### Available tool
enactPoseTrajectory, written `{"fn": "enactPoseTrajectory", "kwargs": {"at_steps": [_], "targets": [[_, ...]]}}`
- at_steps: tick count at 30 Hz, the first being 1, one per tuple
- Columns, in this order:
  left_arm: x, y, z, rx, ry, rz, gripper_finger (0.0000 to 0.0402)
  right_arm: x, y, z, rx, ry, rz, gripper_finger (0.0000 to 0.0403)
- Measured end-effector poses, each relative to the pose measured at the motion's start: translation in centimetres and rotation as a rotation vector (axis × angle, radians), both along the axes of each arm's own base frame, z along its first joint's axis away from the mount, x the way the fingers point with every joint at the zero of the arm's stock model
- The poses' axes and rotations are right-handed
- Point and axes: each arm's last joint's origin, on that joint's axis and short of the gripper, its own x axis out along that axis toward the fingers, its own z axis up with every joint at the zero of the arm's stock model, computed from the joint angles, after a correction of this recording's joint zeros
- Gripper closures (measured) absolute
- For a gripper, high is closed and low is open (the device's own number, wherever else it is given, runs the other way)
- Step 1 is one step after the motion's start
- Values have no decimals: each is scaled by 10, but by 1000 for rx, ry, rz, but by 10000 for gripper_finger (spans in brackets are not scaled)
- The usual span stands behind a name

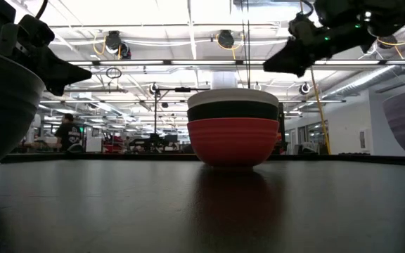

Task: Nest bowls inside each other
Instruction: Stack the white bowl on top of the white bowl

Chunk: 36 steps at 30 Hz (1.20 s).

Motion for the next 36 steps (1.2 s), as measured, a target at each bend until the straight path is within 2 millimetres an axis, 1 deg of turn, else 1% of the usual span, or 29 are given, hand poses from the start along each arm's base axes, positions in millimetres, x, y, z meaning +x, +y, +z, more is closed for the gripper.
{"fn": "enactPoseTrajectory", "kwargs": {"at_steps": [3, 8, 10, 12, 14, 18, 21, 28, 31, 34, 36], "targets": [[0, 0, 0, -10, -1, 2, 396, 6, -8, 7, -76, -47, -6, 265], [0, 1, 0, -4, -8, 31, 396, 9, -10, 19, -250, -133, 5, 264], [0, 1, 0, -5, -9, 51, 396, 9, -10, 19, -252, -138, 4, 267], [0, 2, 1, -5, -10, 54, 396, 9, -11, 19, -220, -148, -19, 269], [0, 2, 1, -5, -10, 54, 396, 9, -17, 19, -154, -147, -75, 270], [0, 2, 0, -1, -8, 54, 396, 10, -42, 18, 81, -37, -195, 270], [0, 2, 0, 0, -8, 54, 396, 16, -65, 16, 209, 97, -260, 270], [0, 2, 0, 9, -6, 57, 396, 44, -113, 13, 351, 357, -291, 271], [0, 2, 0, 10, -6, 57, 396, 55, -131, 11, 404, 435, -301, 271], [0, 2, 0, 10, -5, 56, 396, 64, -145, 8, 447, 486, -310, 271], [0, 2, 0, 10, -5, 56, 396, 69, -151, 6, 477, 541, -304, 271]]}}
